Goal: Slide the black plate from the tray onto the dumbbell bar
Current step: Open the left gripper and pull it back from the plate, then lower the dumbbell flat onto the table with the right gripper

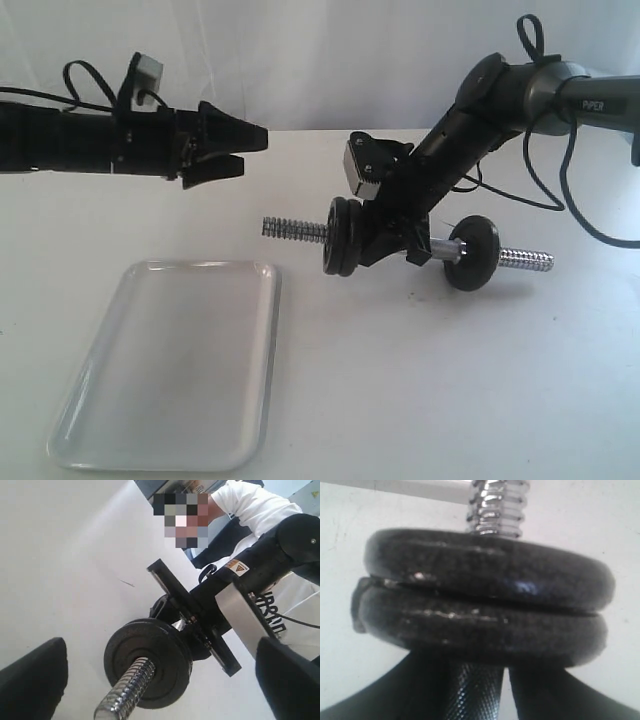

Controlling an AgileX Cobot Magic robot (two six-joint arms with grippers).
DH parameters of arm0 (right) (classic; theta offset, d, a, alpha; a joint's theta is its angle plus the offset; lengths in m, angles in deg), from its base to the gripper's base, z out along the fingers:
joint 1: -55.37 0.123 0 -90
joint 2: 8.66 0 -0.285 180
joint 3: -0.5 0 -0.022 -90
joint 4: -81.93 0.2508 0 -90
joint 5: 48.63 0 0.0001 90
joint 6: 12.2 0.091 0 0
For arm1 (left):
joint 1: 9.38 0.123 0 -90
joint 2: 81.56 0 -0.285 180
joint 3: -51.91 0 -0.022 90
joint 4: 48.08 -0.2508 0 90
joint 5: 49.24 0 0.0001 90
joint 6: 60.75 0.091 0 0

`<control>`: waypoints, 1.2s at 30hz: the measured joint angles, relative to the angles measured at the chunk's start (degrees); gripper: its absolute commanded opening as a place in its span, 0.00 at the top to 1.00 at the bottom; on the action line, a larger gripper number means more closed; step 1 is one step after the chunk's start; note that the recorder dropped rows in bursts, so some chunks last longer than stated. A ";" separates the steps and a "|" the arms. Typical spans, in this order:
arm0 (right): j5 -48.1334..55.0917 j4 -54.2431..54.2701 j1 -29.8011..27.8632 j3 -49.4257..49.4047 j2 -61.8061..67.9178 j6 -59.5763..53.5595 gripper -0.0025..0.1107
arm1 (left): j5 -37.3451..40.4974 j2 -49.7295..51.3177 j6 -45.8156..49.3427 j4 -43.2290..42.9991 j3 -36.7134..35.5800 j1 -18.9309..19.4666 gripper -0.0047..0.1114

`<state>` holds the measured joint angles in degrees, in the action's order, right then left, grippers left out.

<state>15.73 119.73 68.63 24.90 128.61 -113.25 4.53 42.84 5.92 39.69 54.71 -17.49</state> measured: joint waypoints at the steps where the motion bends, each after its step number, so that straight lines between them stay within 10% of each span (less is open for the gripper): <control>1: -0.62 -0.17 0.00 0.00 0.10 0.00 0.98 | 0.00 -0.52 -0.29 -0.86 0.00 0.85 0.05; 23: -3.75 0.77 0.00 0.00 3.11 -0.13 0.96 | 0.37 -4.12 -2.72 -9.07 0.00 4.71 0.05; 28: -3.75 0.77 0.00 0.00 3.11 -0.13 0.79 | 0.37 -4.12 -2.72 -9.29 0.00 4.71 0.05; 32: -3.66 1.13 0.00 0.00 3.11 0.57 0.46 | 0.37 -4.12 -2.72 -9.55 0.00 4.71 0.05; 36: -3.62 3.19 0.00 0.53 2.86 3.17 0.40 | 0.37 -4.12 -2.72 -10.16 0.00 4.71 0.05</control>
<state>12.11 122.92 68.63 25.43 131.47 -110.09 4.90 38.72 3.20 29.52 54.71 -12.78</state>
